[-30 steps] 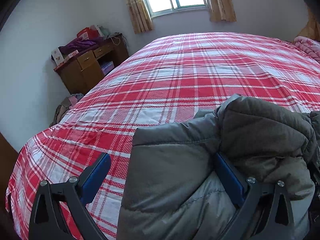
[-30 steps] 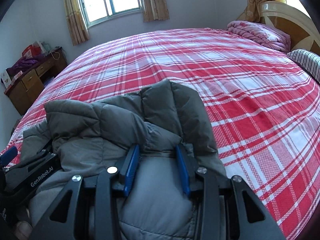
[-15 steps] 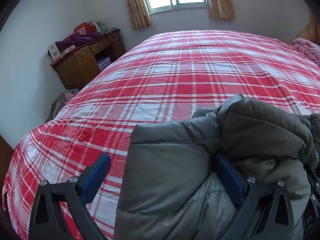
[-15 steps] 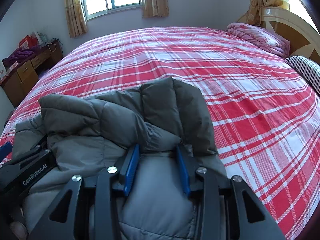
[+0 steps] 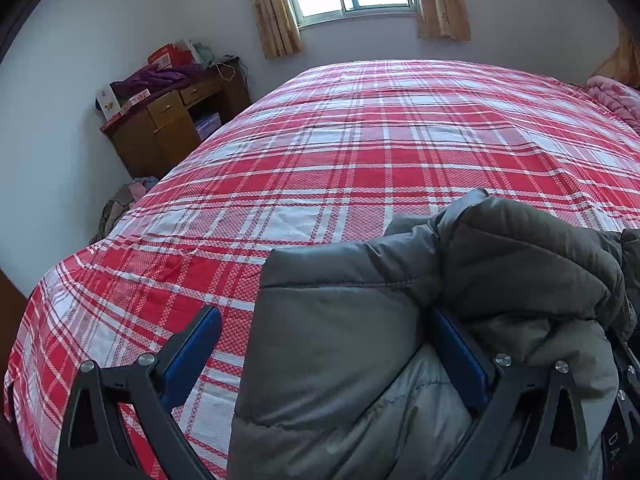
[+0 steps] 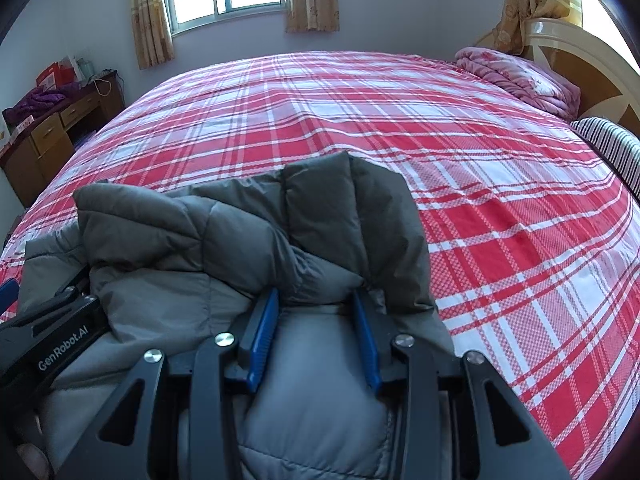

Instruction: Fold large clothes

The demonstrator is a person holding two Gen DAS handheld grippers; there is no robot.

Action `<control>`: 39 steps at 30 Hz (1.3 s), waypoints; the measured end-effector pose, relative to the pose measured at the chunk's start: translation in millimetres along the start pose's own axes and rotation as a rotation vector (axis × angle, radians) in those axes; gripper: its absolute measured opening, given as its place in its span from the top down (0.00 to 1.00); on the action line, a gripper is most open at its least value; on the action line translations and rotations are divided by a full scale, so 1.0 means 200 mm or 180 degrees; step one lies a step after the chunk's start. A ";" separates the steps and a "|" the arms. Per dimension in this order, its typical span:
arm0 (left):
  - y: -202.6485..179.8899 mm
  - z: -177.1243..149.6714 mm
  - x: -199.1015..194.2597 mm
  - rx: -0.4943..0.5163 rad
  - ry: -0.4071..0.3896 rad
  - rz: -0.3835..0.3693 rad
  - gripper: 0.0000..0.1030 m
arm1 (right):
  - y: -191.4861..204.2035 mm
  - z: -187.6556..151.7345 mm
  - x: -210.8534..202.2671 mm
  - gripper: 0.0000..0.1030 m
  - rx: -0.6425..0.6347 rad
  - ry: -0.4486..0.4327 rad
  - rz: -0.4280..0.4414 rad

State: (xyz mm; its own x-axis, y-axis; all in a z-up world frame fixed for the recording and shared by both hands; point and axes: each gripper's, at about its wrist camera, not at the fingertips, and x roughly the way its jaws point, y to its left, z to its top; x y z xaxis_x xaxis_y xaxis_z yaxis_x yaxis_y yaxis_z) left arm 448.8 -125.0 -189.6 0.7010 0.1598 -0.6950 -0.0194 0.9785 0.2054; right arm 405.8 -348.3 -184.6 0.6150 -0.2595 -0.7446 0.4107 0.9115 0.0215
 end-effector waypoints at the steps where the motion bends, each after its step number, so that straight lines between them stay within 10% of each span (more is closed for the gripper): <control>1: 0.00 0.00 0.00 0.0002 -0.0001 0.0002 0.01 | 0.00 0.00 0.00 0.61 0.0001 0.0001 0.0001; 22: 0.02 0.01 -0.06 0.0073 0.0004 0.0059 0.01 | 0.01 0.00 0.01 0.60 -0.0014 0.0031 0.0024; 29: 0.18 -0.15 -0.39 -0.0030 -0.0250 -0.0403 0.01 | -0.08 -0.06 -0.25 0.45 0.0068 -0.0312 0.0377; 39: 0.17 -0.26 -0.27 -0.0142 -0.0150 -0.0500 0.01 | -0.09 -0.25 -0.27 0.36 -0.0097 -0.0375 0.0455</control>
State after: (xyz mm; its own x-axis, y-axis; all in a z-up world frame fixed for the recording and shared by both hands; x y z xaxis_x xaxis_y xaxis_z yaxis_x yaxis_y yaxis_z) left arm 373.5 -94.4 -181.4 0.7306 -0.0009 -0.6828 0.0622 0.9959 0.0652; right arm 331.4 -335.1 -177.1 0.7409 -0.1605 -0.6522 0.2940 0.9505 0.1001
